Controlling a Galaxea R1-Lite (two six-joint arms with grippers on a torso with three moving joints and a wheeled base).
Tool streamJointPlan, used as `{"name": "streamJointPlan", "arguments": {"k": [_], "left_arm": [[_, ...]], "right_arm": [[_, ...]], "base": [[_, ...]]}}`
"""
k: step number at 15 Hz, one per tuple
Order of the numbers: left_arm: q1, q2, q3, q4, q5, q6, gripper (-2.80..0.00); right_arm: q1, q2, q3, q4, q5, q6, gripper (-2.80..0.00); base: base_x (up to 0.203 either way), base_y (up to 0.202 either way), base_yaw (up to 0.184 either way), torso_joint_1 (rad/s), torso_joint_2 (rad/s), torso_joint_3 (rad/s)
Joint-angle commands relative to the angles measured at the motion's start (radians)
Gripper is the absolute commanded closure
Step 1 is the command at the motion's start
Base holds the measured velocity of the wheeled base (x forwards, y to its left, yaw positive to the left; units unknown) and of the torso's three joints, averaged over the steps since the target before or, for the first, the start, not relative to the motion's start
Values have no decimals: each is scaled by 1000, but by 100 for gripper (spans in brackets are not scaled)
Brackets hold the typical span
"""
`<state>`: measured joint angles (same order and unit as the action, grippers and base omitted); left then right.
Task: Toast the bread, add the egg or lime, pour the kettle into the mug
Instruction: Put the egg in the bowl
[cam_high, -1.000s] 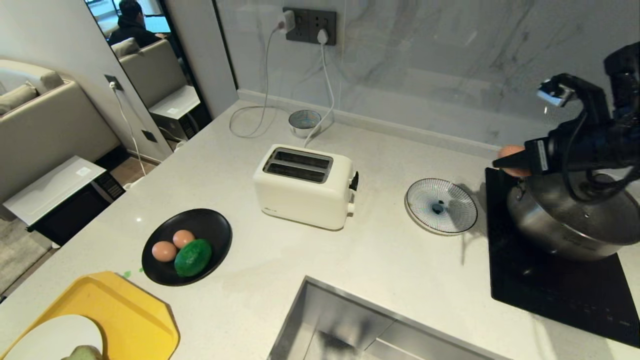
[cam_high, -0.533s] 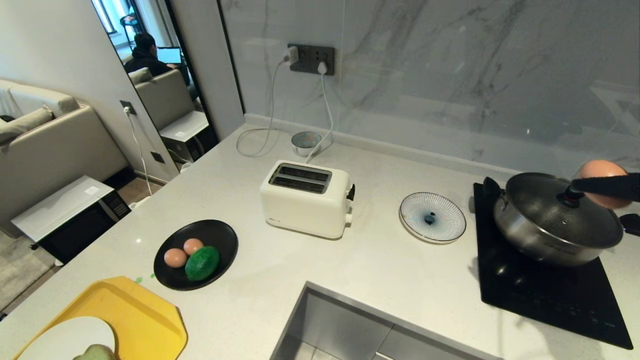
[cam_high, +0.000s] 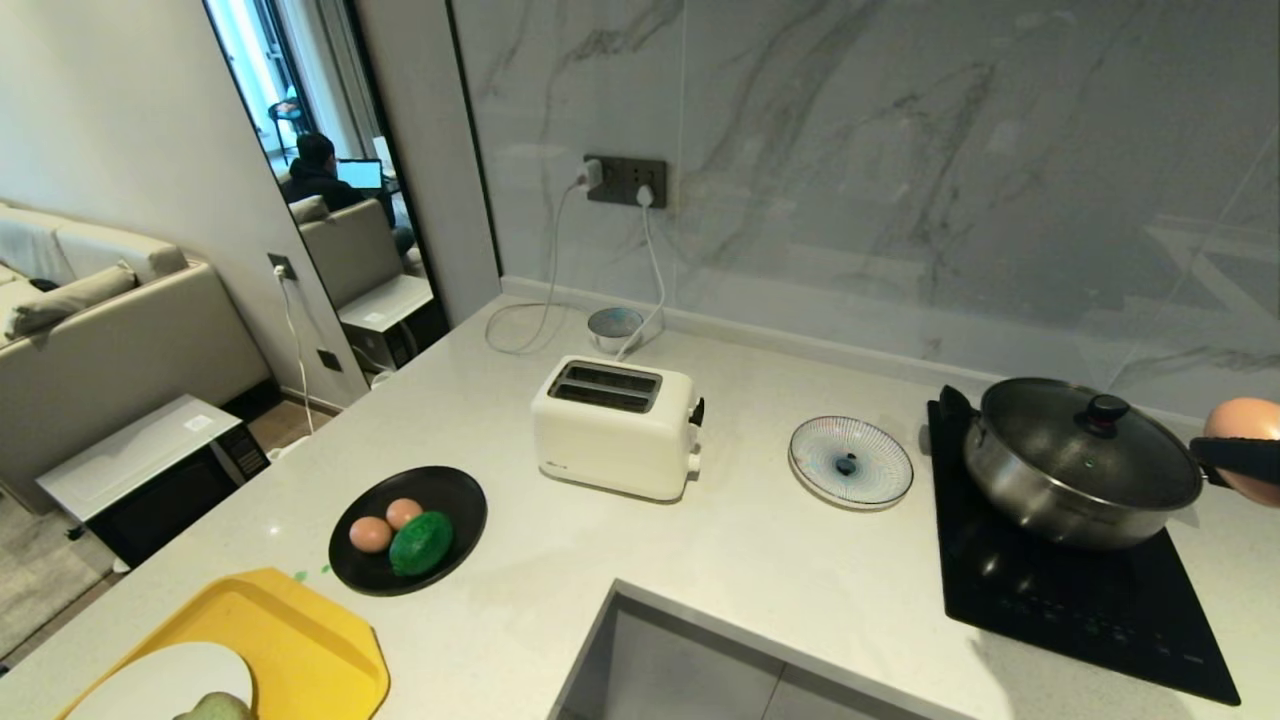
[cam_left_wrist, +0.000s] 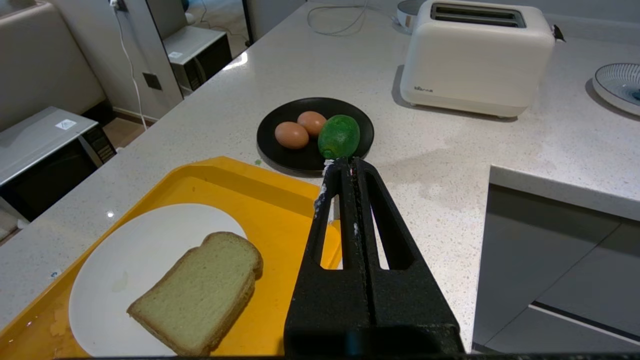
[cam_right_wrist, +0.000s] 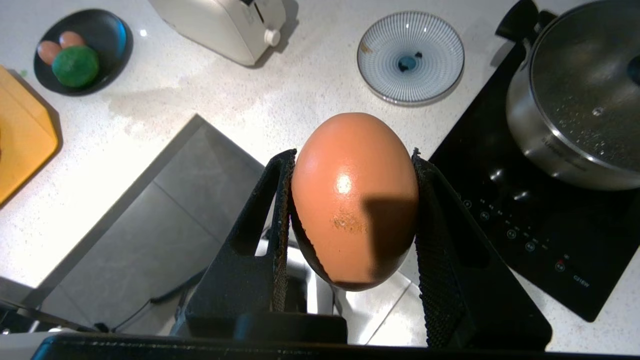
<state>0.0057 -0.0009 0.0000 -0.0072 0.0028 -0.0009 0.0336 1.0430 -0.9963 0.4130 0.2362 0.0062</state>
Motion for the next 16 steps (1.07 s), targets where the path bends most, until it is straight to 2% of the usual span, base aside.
{"name": "streamJointPlan", "arguments": {"k": [1, 6, 9, 14, 16], "left_arm": [[0, 1, 0, 0, 0, -1, 0], [0, -1, 0, 0, 0, -1, 0], [0, -1, 0, 0, 0, -1, 0], [0, -1, 0, 0, 0, -1, 0], [0, 1, 0, 0, 0, -1, 0]], "right_arm": [[0, 1, 27, -38, 0, 0, 0], [-20, 54, 35, -58, 0, -1, 0], [-31, 92, 57, -145, 0, -2, 0], [-62, 126, 63, -161, -7, -9, 0], [-61, 127, 78, -207, -44, -12, 0]], "base": [[0, 0, 0, 3, -2, 200], [0, 0, 0, 3, -1, 76], [0, 0, 0, 0, 0, 0], [0, 0, 0, 0, 0, 0], [0, 0, 0, 0, 0, 0]]}}
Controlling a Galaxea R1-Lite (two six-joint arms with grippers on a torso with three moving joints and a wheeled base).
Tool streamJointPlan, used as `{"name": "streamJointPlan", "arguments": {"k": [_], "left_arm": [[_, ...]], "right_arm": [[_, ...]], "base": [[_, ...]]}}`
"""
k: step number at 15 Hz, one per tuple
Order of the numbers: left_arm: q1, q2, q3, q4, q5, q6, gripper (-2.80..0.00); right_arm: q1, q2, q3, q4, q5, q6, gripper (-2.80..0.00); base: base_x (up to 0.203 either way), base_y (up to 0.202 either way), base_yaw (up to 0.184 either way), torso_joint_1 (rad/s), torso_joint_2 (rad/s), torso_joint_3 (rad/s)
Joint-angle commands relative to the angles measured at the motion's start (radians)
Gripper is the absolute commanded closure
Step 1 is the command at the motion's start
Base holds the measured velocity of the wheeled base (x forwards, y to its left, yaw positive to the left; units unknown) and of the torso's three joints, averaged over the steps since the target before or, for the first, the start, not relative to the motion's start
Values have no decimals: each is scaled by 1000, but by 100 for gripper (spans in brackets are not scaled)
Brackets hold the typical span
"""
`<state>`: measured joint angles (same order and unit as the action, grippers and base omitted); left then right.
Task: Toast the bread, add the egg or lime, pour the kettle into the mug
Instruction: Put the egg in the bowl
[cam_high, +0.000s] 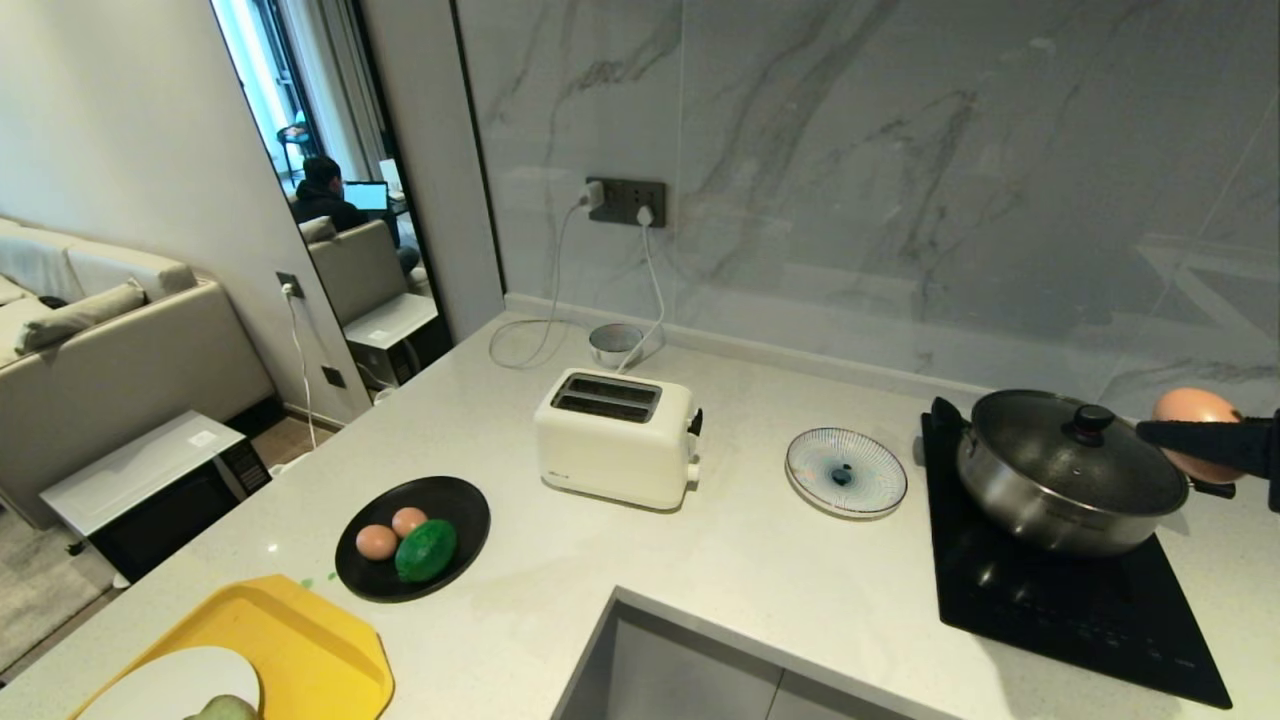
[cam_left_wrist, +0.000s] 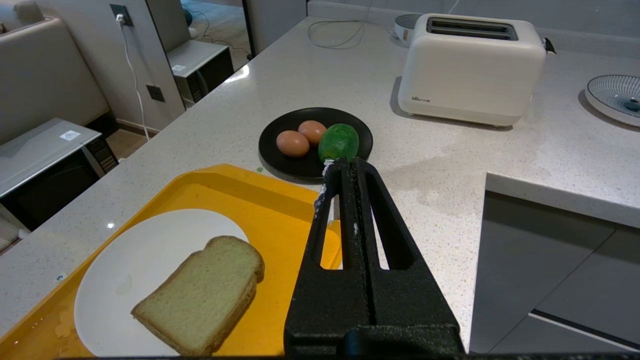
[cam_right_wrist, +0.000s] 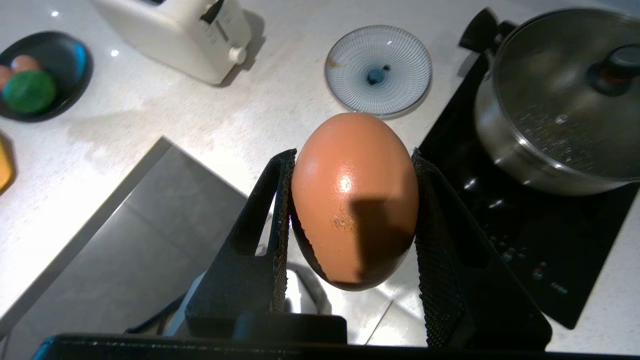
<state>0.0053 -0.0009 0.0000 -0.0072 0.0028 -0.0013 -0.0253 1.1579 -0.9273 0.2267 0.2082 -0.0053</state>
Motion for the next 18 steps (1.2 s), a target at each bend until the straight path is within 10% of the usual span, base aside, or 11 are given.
{"name": "streamJointPlan", "arguments": {"k": [1, 18], "left_arm": [[1, -1, 0, 0, 0, 0, 0], [1, -1, 0, 0, 0, 0, 0]], "right_arm": [[-2, 8, 14, -49, -47, -1, 0], [-2, 11, 18, -78, -105, -21, 0]], "base": [[0, 0, 0, 0, 0, 0], [0, -6, 101, 2, 2, 3]]}}
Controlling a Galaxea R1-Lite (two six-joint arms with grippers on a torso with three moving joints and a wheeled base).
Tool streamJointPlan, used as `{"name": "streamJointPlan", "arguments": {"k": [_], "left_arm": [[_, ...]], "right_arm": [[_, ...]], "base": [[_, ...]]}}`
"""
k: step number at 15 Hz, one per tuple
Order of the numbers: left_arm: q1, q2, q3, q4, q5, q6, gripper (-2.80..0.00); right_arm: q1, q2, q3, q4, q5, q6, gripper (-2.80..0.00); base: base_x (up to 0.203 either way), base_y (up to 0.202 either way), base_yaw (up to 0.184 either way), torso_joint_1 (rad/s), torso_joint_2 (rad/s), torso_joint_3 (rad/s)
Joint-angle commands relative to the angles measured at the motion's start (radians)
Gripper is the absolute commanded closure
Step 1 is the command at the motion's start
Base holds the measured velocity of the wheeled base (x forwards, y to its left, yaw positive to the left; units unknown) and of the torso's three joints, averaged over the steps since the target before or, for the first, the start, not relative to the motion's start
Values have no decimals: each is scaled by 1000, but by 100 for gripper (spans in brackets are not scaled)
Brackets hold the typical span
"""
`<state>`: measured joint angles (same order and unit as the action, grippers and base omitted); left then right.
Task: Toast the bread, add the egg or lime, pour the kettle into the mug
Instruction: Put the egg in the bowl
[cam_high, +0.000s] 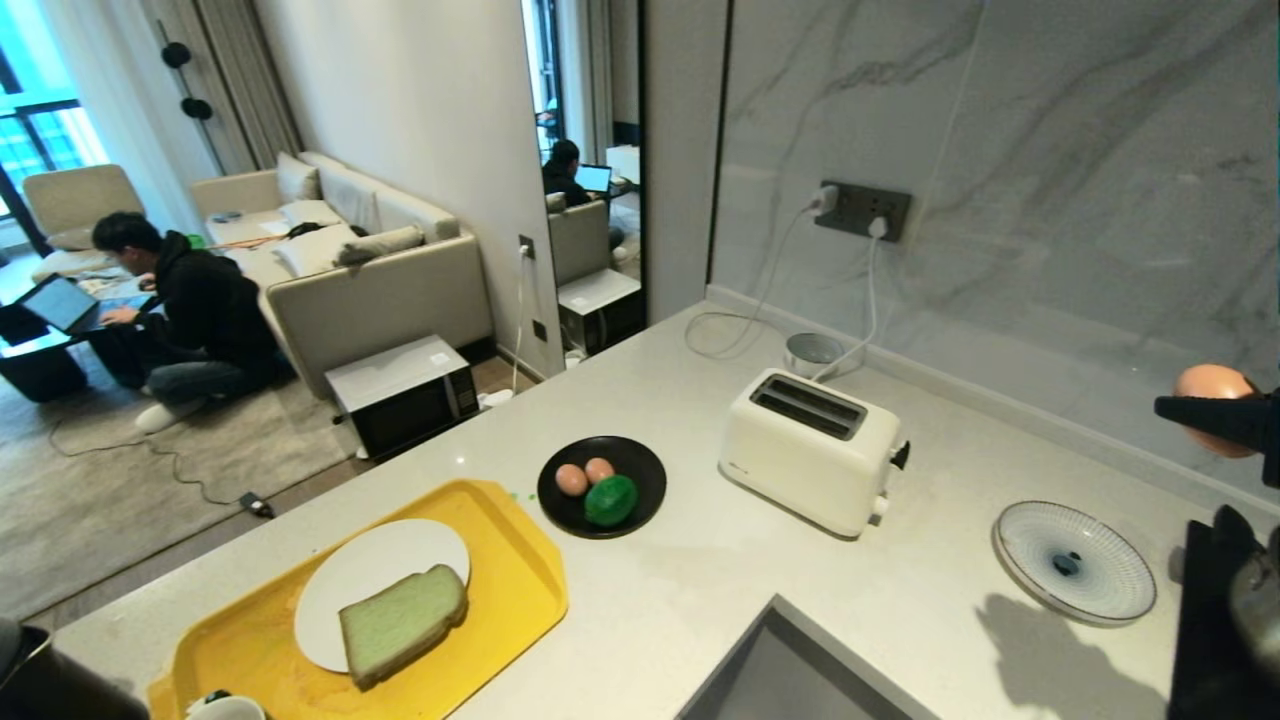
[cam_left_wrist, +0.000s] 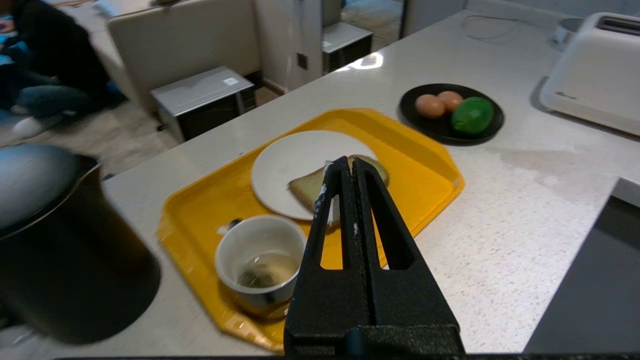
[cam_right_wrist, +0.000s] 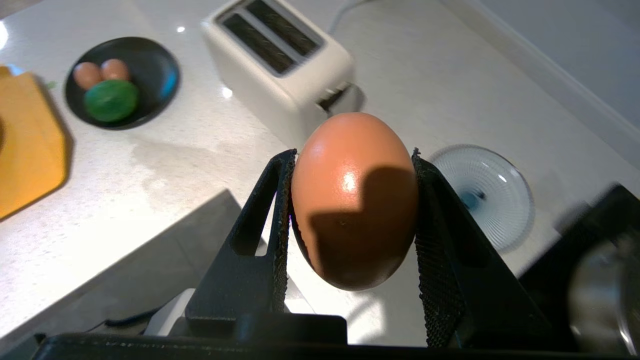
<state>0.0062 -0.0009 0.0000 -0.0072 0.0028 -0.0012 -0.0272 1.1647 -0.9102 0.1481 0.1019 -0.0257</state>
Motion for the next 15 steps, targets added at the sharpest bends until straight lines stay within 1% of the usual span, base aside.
{"name": "streamJointPlan", "arguments": {"k": [1, 7, 15], "left_arm": [[0, -1, 0, 0, 0, 0, 0], [0, -1, 0, 0, 0, 0, 0], [0, -1, 0, 0, 0, 0, 0]], "right_arm": [[0, 3, 1, 1, 1, 0, 0], [12, 3, -3, 1, 5, -6, 0], [12, 10, 0, 0, 4, -40, 0]], "base": [[-7, -6, 175, 5, 6, 2], [0, -7, 174, 3, 2, 2], [-1, -7, 173, 3, 4, 1]]}}
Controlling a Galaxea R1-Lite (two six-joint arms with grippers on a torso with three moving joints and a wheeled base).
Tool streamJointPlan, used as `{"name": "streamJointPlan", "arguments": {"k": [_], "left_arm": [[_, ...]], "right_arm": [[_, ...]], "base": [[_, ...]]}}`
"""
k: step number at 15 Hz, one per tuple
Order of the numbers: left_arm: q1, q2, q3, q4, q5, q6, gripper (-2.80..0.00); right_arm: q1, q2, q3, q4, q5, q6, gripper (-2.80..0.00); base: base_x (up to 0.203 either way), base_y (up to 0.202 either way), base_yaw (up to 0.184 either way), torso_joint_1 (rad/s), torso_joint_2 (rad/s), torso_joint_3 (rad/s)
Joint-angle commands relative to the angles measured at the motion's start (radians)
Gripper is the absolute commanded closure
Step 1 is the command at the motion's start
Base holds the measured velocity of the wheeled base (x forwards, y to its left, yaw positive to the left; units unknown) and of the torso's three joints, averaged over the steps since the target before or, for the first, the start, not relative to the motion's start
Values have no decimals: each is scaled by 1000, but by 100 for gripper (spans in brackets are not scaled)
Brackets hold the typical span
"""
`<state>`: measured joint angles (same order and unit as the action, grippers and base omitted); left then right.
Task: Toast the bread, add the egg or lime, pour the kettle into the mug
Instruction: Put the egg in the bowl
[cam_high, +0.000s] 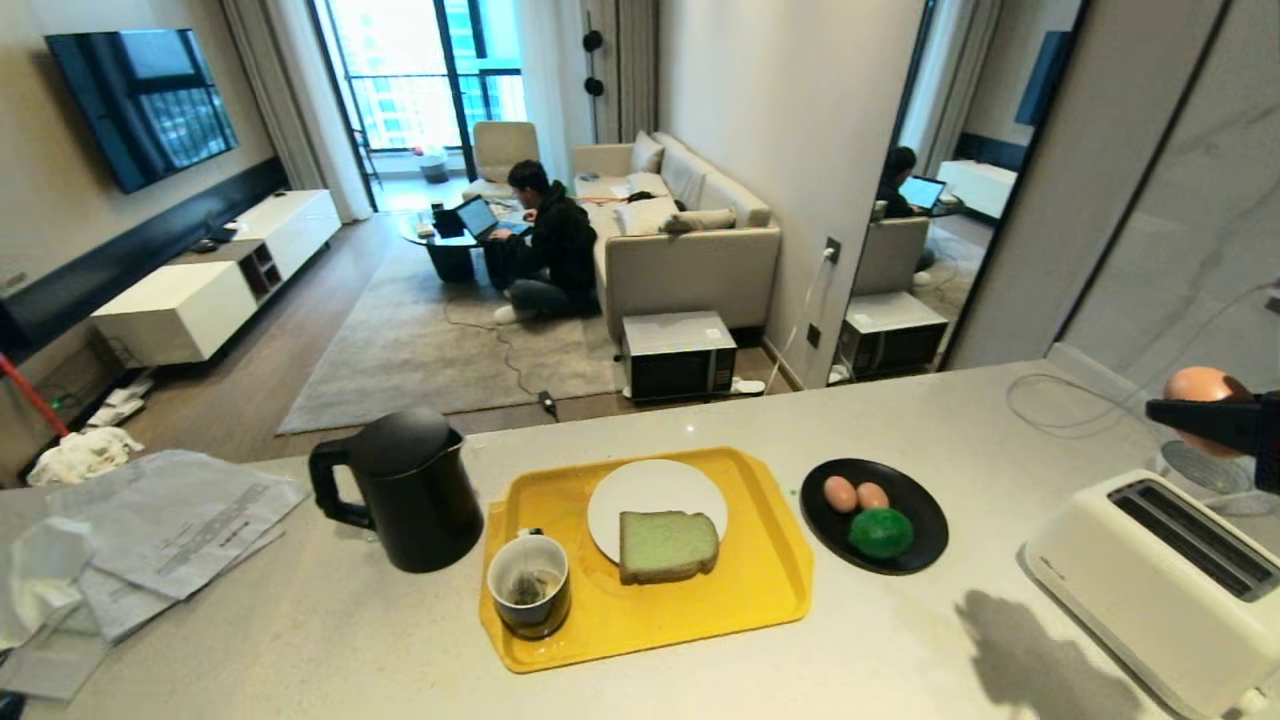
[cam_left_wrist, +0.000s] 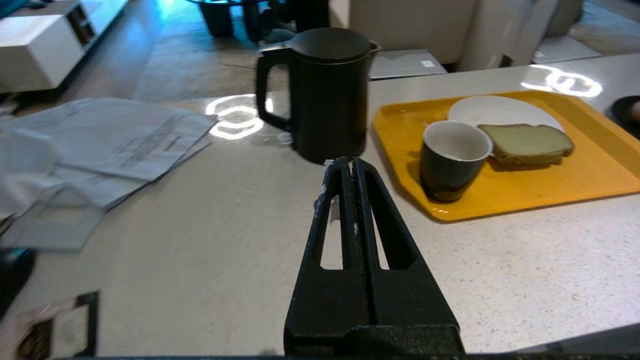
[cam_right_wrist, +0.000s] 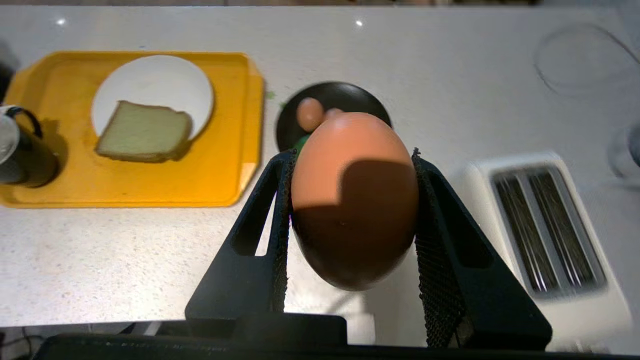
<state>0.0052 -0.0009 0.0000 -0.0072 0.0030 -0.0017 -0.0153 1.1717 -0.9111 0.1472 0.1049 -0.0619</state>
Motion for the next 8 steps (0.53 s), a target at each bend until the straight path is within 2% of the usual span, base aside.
{"name": "streamJointPlan", "arguments": {"k": [1, 5, 8], "left_arm": [[1, -1, 0, 0, 0, 0, 0], [1, -1, 0, 0, 0, 0, 0], [1, 1, 0, 0, 0, 0, 0]], "right_arm": [[0, 2, 1, 2, 2, -6, 0], [2, 7, 1, 0, 4, -22, 0], [10, 34, 13, -1, 4, -104, 0]], "base": [[2, -8, 175, -4, 2, 4], [0, -8, 172, 4, 3, 3], [-2, -4, 135, 5, -2, 0]]}}
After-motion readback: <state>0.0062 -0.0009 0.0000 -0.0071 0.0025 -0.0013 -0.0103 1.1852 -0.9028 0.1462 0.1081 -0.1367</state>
